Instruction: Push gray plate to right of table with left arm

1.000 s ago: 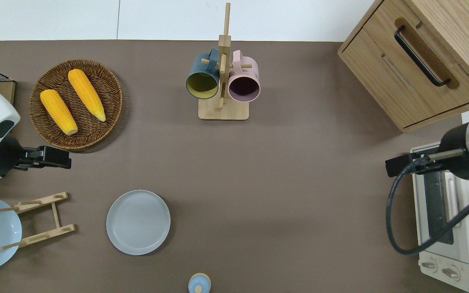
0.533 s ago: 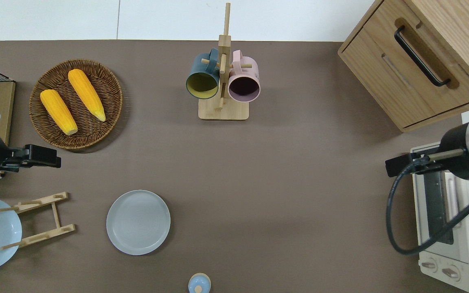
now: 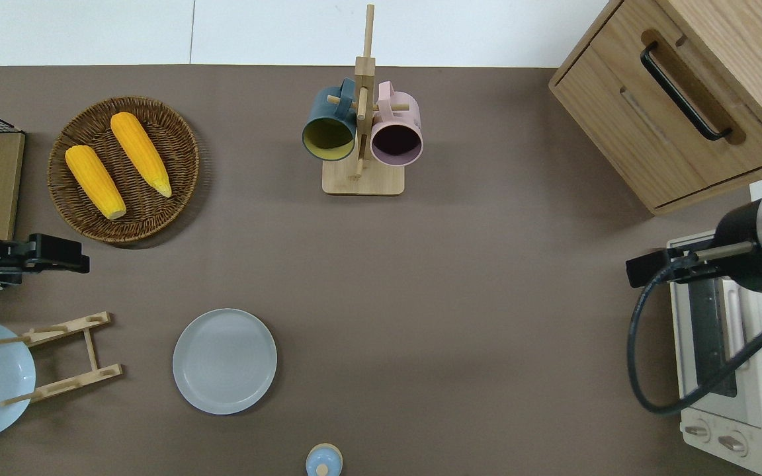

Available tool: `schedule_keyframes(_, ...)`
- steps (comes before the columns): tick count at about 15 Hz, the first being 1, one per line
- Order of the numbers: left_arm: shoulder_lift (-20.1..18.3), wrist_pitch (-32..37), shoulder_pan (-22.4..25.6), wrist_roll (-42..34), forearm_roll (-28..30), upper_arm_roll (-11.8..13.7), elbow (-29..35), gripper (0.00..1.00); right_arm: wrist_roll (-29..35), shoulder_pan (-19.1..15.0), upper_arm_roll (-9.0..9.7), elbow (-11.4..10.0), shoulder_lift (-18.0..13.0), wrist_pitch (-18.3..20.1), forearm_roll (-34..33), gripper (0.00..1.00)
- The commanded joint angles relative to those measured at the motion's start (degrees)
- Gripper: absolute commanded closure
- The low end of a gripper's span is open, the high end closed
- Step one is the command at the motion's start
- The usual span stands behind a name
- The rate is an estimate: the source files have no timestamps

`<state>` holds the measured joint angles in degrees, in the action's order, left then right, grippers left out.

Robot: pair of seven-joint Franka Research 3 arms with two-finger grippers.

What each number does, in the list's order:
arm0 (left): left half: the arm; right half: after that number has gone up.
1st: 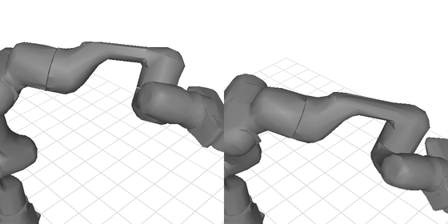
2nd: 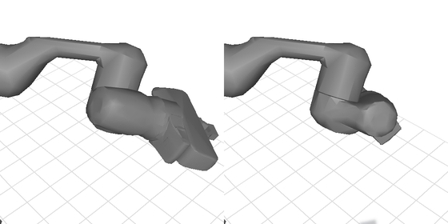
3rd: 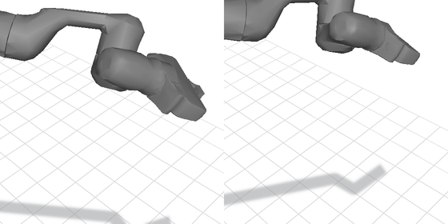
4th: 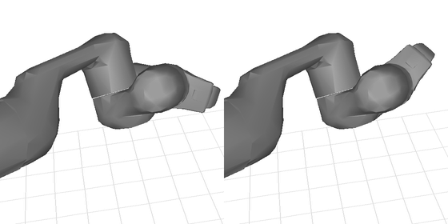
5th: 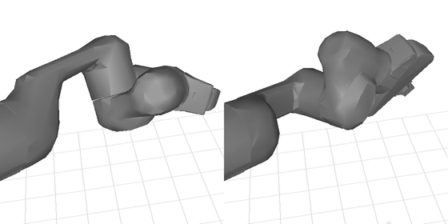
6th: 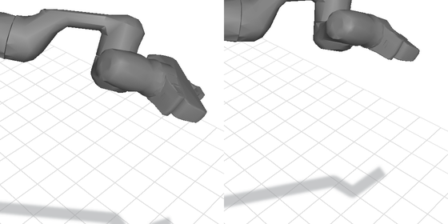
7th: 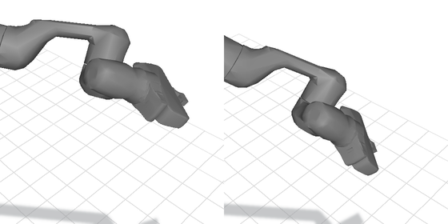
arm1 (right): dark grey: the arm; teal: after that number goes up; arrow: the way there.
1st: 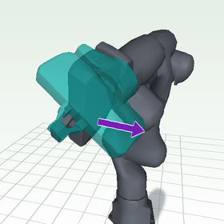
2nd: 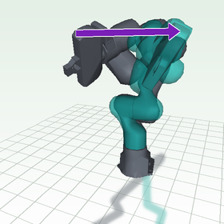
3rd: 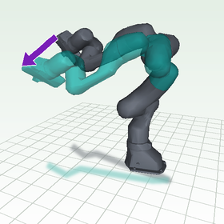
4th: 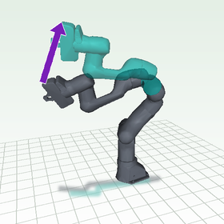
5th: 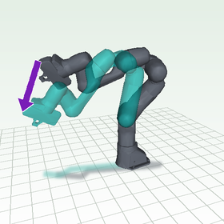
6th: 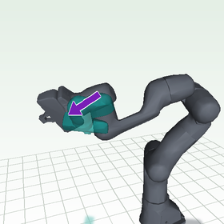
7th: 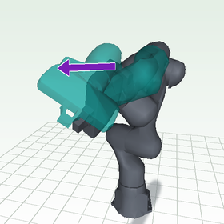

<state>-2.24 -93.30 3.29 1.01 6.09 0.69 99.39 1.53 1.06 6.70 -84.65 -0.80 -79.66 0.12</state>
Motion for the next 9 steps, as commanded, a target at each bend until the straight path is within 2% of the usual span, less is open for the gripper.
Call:
schedule_keyframes(1, -0.31, 0.92, 0.49, -0.4, 0.59, 0.28, 0.63, 0.0, 0.05, -1.15, 0.77, 0.45, -0.17, 0.83, 0.59, 0.017)
schedule_keyframes(6, -0.4, 0.84, 0.23, -0.31, 0.59, 0.28, 1.59, 0.0, 0.05, -1.15, 0.77, 0.45, -0.17, 0.83, 0.59, 0.017)
schedule_keyframes(9, -1.8, -0.3, -0.21, -0.31, 0.25, 0.19, 4.92, 0.0, 0.05, -1.15, 0.77, 0.45, -0.17, 0.83, 0.59, 0.017)
